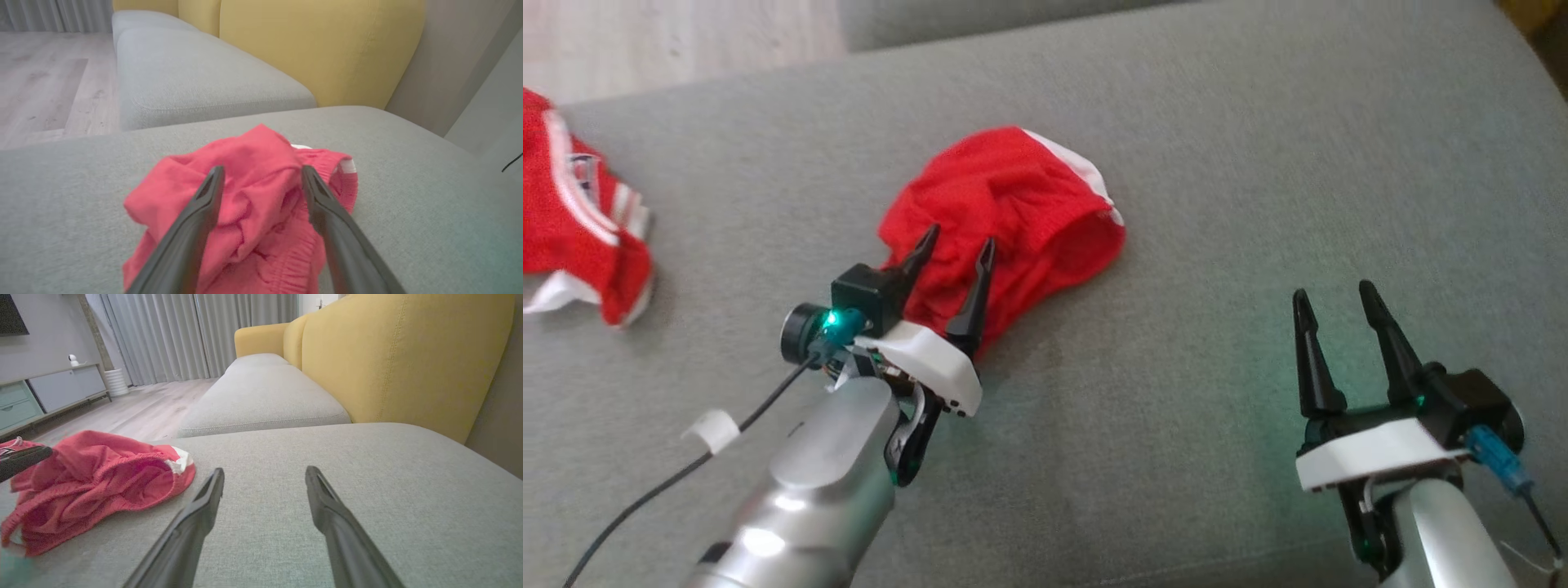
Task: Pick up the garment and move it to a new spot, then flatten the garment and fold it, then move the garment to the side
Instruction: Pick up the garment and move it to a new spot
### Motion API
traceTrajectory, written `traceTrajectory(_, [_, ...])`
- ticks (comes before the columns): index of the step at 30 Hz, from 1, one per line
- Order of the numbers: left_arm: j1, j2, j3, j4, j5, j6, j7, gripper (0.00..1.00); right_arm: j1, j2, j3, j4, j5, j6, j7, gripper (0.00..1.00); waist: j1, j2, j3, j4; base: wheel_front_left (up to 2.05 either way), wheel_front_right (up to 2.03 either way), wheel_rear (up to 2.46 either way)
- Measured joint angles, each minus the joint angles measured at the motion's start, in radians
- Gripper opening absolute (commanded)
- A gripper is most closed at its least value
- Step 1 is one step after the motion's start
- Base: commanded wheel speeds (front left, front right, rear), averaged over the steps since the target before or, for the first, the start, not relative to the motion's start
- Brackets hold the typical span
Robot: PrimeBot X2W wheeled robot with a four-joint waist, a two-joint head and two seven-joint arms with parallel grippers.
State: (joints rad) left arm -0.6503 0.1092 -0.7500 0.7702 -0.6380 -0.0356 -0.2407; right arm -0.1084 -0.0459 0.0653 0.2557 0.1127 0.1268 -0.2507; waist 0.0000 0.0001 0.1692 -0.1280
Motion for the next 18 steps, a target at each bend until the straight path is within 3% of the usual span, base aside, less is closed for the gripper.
traceTrajectory(7, [0.121, 0.012, 0.039, -0.071, -0.007, 0.019, -0.009, 1.0, 0.063, 0.0, -0.002, 0.012, -0.005, 0.0, 0.0, 1.0, -0.0001, 0.0, -0.1, 0.059, 0.0, 0.0, 0.0])
traceTrajectory(18, [0.412, 0.09, 0.203, -0.317, 0.007, 0.128, -0.009, 1.0, 0.107, 0.0, 0.023, 0.008, -0.007, 0.0, 0.0, 1.0, -0.0002, 0.0, -0.193, 0.135, 0.0, 0.0, 0.0])
